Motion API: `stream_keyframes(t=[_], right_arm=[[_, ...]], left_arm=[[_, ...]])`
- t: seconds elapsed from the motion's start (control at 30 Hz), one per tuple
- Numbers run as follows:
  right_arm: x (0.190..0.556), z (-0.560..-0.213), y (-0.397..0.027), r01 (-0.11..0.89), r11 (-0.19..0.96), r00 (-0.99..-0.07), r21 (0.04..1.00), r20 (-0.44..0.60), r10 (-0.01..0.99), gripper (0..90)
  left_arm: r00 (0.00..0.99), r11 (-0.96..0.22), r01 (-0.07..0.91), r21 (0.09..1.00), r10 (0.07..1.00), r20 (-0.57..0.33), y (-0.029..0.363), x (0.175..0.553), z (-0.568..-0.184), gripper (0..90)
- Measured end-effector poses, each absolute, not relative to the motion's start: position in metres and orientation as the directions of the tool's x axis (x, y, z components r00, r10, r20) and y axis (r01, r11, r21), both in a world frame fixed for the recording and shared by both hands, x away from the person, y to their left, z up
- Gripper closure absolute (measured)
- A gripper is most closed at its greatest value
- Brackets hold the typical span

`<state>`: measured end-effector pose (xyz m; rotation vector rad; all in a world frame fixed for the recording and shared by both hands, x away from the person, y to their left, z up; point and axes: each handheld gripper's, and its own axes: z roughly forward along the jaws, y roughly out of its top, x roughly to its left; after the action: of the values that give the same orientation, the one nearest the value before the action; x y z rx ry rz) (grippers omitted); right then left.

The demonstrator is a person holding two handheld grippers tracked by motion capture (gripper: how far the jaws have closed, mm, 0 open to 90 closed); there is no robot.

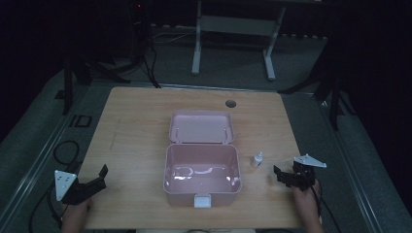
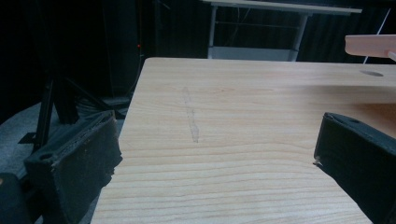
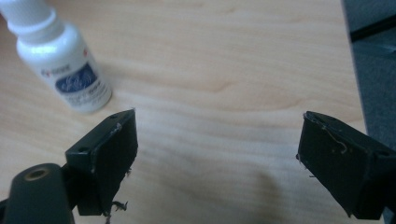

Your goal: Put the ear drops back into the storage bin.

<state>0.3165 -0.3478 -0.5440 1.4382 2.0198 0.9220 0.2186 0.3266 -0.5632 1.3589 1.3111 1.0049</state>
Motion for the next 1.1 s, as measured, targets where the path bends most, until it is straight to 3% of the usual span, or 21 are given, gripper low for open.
stream_keyframes(t=[0.47, 0.73, 1.1], right_arm=[[0.315, -0.521, -0.353, 0.711, 0.364, -0.444, 0.601, -0.018, 0.896, 12.9], [0.314, -0.512, -0.341, 0.744, 0.519, -0.567, 0.421, -0.013, 0.824, 13.5], [0.316, -0.511, -0.323, 0.681, 0.709, -0.717, 0.181, -0.033, 0.697, 15.4]], left_arm=[[0.09, 0.043, 0.206, 0.978, 0.994, -0.062, 0.327, 0.219, -0.563, 0.4], [0.089, 0.043, 0.206, 0.978, 0.994, -0.062, 0.327, 0.219, -0.563, 0.4], [0.09, 0.046, 0.206, 0.977, 0.994, -0.066, 0.327, 0.219, -0.563, 0.5]])
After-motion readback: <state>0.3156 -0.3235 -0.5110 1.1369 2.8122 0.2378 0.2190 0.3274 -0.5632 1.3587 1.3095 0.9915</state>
